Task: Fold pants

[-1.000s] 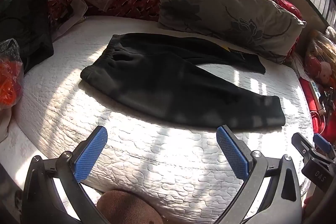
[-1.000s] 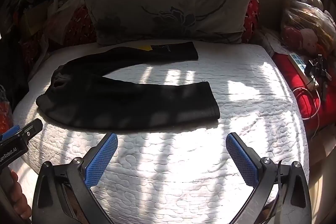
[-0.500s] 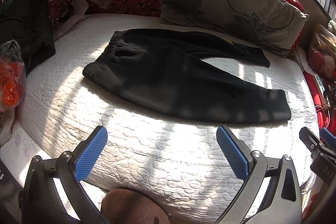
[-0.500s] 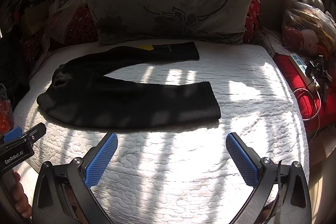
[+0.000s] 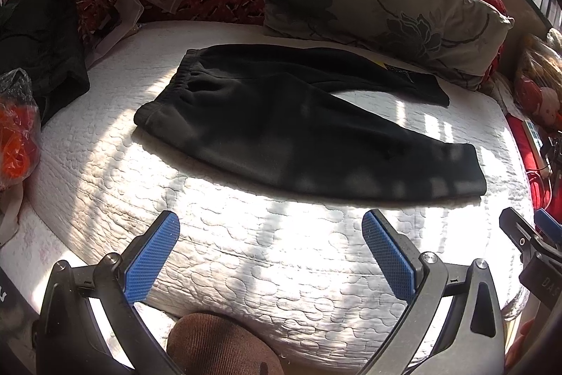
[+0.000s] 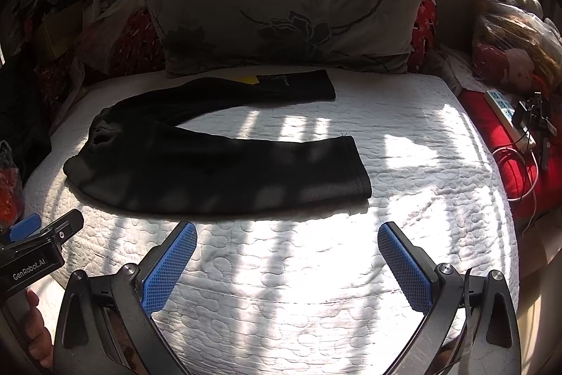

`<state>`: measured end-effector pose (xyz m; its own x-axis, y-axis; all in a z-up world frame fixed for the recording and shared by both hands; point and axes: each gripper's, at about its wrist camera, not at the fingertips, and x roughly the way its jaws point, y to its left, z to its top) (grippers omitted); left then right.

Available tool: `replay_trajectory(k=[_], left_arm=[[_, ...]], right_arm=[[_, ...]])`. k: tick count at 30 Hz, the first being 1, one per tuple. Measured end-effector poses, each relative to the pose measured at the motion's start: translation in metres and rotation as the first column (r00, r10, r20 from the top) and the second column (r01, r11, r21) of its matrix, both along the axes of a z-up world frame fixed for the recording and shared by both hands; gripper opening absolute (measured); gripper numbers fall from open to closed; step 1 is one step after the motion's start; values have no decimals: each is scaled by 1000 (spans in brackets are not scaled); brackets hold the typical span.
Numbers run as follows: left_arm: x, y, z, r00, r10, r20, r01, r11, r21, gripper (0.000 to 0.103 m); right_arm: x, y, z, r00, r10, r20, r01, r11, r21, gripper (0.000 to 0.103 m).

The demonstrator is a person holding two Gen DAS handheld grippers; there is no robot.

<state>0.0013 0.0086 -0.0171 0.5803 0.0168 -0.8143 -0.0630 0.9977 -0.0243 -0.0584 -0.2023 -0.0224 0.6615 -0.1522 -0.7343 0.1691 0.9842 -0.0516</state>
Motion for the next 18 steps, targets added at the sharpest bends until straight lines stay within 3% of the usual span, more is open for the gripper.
replay_trajectory(k=[5, 12, 18], left_arm=[[0, 1, -2, 1000, -6, -9, 6, 1000, -11, 103], [-1, 4, -4, 1000, -13, -27, 10, 995, -98, 103], [-7, 1, 1, 1000, 8, 20, -7, 997, -72, 103]], right_arm=[[0, 0, -2, 1000, -1, -3, 1, 1000, 3, 103], [0, 0, -2, 1000, 0, -3, 0, 1000, 3, 103], [0, 0, -2, 1000, 1, -3, -1, 1000, 5, 103]])
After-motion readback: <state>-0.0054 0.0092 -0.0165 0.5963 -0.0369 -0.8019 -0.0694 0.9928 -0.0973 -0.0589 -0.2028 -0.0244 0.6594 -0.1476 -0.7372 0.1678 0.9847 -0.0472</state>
